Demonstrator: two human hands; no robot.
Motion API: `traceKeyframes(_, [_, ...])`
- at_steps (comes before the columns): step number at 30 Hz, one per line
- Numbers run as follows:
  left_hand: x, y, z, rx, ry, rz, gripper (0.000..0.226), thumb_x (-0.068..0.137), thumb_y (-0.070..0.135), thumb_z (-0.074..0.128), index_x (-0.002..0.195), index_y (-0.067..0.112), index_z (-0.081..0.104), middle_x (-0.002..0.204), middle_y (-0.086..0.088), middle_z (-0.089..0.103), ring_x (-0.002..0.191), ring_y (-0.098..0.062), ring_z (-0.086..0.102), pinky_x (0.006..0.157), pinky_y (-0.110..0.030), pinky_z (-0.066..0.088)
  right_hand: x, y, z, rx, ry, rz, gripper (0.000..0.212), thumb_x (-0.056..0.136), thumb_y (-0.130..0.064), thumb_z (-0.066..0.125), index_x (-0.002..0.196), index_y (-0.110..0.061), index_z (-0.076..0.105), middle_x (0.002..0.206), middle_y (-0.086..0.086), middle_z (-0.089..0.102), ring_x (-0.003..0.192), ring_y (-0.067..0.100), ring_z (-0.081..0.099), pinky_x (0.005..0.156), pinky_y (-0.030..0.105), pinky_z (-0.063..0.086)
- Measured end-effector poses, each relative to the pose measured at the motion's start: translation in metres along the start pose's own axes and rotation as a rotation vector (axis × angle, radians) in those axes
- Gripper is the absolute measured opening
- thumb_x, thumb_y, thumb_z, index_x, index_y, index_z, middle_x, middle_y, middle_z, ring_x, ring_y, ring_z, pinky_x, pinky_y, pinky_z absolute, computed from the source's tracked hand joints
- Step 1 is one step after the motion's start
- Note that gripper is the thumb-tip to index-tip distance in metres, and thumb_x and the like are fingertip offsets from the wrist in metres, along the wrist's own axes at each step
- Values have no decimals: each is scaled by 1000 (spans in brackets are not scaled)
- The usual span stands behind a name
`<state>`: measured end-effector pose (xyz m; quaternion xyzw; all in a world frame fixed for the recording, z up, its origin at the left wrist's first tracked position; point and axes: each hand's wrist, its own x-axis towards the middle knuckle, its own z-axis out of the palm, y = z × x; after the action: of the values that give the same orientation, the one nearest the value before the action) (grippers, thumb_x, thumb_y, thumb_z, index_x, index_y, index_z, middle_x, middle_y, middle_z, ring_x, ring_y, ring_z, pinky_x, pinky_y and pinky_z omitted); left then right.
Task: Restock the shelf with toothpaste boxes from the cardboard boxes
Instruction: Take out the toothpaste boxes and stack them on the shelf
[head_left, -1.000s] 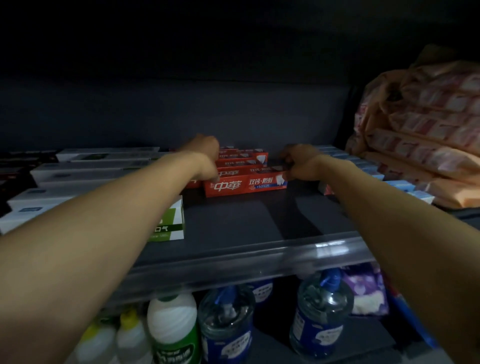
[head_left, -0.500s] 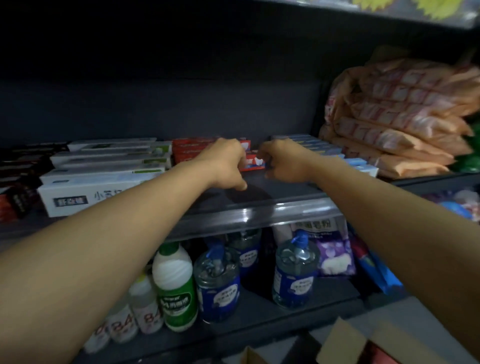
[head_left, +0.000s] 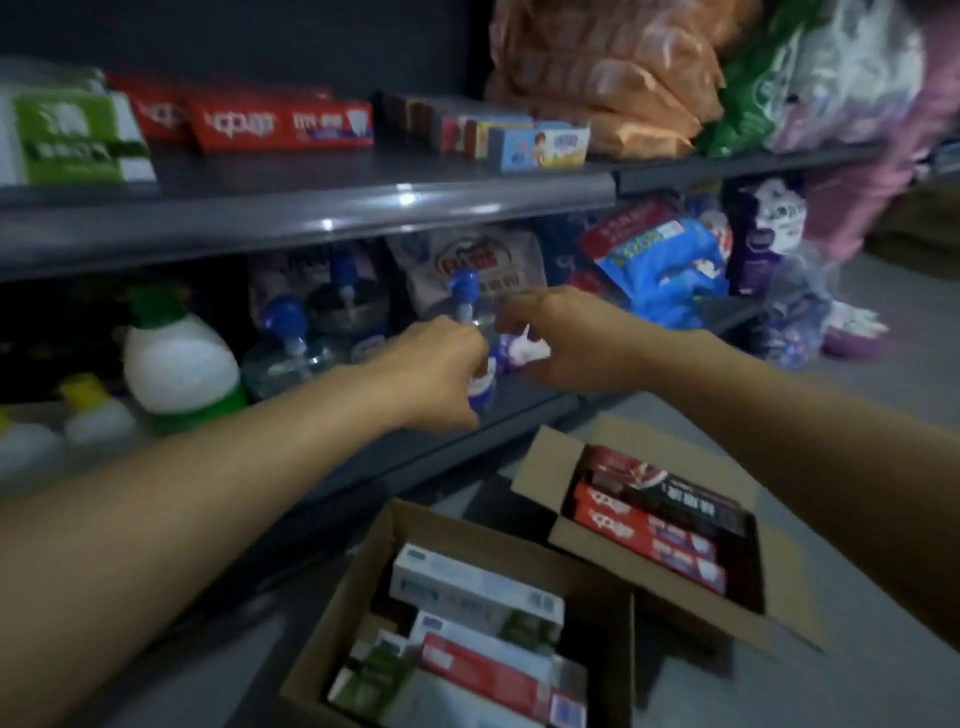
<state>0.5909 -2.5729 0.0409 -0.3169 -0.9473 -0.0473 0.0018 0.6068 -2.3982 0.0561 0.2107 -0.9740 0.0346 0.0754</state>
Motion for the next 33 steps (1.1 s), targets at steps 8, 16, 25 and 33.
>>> traceKeyframes(8, [-37,7,96,-72,-237,33,36,73,31,77,103,18,62,97,2,61,87,-18,60,74,-36,56,-62,-30,91,39,-238,49,42,82,-21,65,122,-18,52,122,2,54,110,20,52,85,29,42])
traceKeyframes(16, [-67,0,153,-97,-334,14,33,74,31,76,102,20,63,100,2,63,88,-17,61,76,-35,56,-99,-52,161,158,-495,113,42,87,-27,63,126,-22,50,120,-1,54,103,17,55,87,33,50])
traceKeyframes(25, [-82,-2,197,-117,-393,11,30,77,29,77,102,20,63,104,1,62,90,-15,59,73,-29,54,-120,-61,245,132,-776,138,50,85,-34,67,127,-13,50,121,10,58,105,24,58,89,35,51])
traceKeyframes(33, [-86,-12,210,-192,-406,-20,30,77,29,75,103,22,64,108,4,62,94,-13,59,77,-27,55,-115,-63,258,212,-942,146,36,90,-28,61,119,-7,58,120,13,59,111,26,56,94,34,47])
